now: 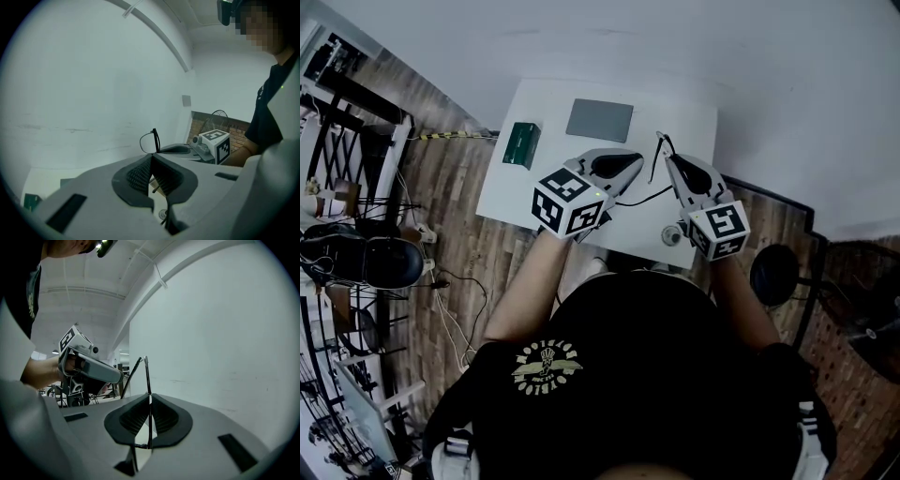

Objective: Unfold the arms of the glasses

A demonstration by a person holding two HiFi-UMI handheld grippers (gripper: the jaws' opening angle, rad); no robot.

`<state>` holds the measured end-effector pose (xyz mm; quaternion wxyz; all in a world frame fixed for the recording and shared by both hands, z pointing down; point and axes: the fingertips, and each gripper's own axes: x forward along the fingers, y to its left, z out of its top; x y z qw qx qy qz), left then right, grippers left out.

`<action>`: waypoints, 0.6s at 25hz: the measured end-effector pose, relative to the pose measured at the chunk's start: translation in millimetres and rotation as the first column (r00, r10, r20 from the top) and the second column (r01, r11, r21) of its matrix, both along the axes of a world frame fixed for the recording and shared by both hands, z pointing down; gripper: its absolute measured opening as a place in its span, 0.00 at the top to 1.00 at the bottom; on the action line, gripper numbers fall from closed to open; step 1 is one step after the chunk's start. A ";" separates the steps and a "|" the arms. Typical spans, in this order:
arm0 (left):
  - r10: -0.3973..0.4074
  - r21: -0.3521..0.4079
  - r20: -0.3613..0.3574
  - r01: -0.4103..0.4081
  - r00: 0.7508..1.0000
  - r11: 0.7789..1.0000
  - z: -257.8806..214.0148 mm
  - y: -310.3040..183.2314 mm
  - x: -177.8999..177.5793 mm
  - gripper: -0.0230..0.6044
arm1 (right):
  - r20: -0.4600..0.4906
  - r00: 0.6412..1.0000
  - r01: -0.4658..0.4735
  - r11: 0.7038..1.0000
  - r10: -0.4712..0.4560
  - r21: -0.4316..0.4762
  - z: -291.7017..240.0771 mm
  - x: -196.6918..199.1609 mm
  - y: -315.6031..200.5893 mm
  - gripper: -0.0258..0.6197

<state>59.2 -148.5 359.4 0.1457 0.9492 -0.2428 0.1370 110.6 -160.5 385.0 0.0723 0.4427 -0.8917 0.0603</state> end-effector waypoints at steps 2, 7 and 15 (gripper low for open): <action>0.011 -0.009 -0.003 -0.011 1.000 1.000 1.8 4.3 -0.5 0.95 | 0.003 1.000 0.000 1.000 0.000 0.001 -1.3 -1.4 0.0 0.93; 0.062 -0.022 0.023 -0.062 0.998 0.998 13.2 18.7 7.6 0.87 | 0.007 1.000 0.001 1.000 -0.001 0.008 -4.3 -5.9 2.3 0.93; 0.129 -0.038 0.152 -0.124 0.980 0.992 35.9 26.9 17.8 0.73 | 0.037 0.999 0.006 1.000 -0.006 0.000 -7.8 -11.1 8.6 0.93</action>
